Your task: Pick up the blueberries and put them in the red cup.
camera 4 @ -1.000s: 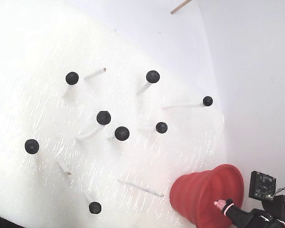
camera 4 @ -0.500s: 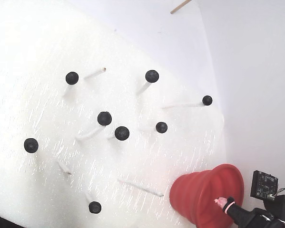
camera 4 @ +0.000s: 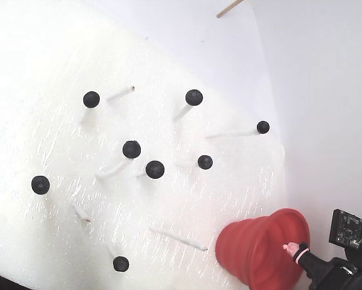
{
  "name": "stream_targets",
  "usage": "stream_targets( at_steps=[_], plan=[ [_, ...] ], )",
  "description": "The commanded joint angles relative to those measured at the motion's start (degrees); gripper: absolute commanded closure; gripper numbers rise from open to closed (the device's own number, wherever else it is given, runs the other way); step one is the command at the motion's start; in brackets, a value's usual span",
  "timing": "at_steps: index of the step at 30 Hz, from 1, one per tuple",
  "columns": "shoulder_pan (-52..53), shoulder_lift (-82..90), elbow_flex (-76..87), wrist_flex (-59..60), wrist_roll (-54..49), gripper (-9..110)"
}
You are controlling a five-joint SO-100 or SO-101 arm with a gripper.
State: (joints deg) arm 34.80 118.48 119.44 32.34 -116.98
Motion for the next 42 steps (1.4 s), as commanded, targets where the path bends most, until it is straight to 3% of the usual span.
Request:
stream_targets(
  at_steps=[1,42],
  plan=[
    [-2.99,2.55,-5.27,-0.62,0.62,83],
    [-19.60,3.08,-1.32,-5.62,0.18,83]
  ],
)
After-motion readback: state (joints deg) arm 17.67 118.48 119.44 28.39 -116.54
